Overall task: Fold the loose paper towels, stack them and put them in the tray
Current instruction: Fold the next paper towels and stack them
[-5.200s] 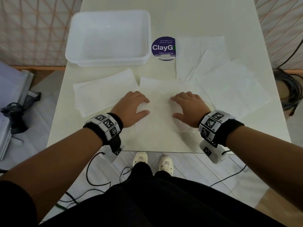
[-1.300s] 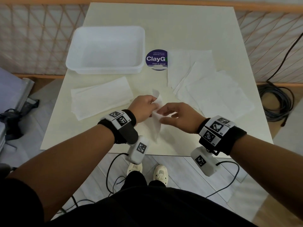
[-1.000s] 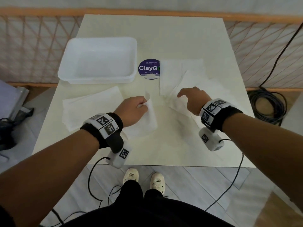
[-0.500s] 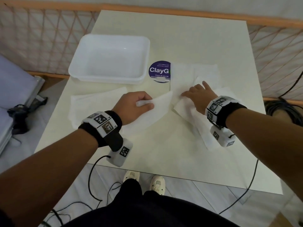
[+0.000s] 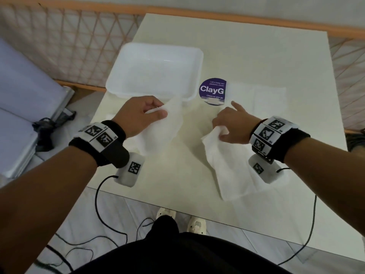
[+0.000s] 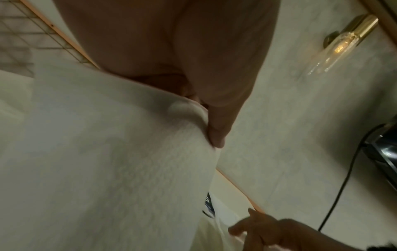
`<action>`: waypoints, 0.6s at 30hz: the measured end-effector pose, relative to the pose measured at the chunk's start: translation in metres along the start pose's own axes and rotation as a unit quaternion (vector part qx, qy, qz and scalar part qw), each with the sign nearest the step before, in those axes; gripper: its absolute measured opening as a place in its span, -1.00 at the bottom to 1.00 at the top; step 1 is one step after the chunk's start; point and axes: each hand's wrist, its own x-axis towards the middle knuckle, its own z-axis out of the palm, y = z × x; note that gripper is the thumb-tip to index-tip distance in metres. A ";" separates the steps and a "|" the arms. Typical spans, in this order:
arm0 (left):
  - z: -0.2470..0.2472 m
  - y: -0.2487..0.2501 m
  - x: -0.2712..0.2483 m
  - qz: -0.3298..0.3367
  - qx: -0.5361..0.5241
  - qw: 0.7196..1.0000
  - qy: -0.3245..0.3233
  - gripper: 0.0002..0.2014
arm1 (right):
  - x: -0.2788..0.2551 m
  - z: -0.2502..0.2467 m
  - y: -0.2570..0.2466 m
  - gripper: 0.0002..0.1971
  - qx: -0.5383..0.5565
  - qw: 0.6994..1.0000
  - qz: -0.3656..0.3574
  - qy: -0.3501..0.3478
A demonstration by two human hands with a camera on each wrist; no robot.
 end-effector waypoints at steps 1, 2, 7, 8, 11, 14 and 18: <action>-0.008 -0.003 0.002 -0.002 -0.003 1.000 0.005 -0.88 | 0.006 0.001 -0.010 -0.69 0.015 1.000 -0.011 0.001; -0.015 -0.009 0.004 -0.005 0.001 1.000 0.009 -0.89 | 0.012 0.003 -0.020 -0.68 0.029 0.999 -0.022 0.002; -0.034 -0.052 0.022 -0.071 0.079 0.994 -0.026 -0.81 | 0.036 0.013 -0.055 -0.64 0.078 0.997 -0.017 -0.004; -0.035 -0.060 0.024 -0.082 0.091 0.992 -0.034 -0.81 | 0.039 0.015 -0.059 -0.64 0.084 0.996 -0.012 -0.005; -0.037 -0.073 0.029 -0.076 0.127 0.987 -0.058 -0.85 | 0.045 0.019 -0.066 -0.64 0.095 0.996 0.001 0.002; -0.044 -0.075 0.035 -0.050 0.126 0.987 -0.083 -0.86 | 0.047 0.020 -0.071 -0.63 0.079 0.997 0.008 0.020; -0.053 -0.072 0.043 -0.021 0.079 0.991 -0.109 -0.82 | 0.045 0.026 -0.079 -0.63 0.069 0.997 0.019 0.039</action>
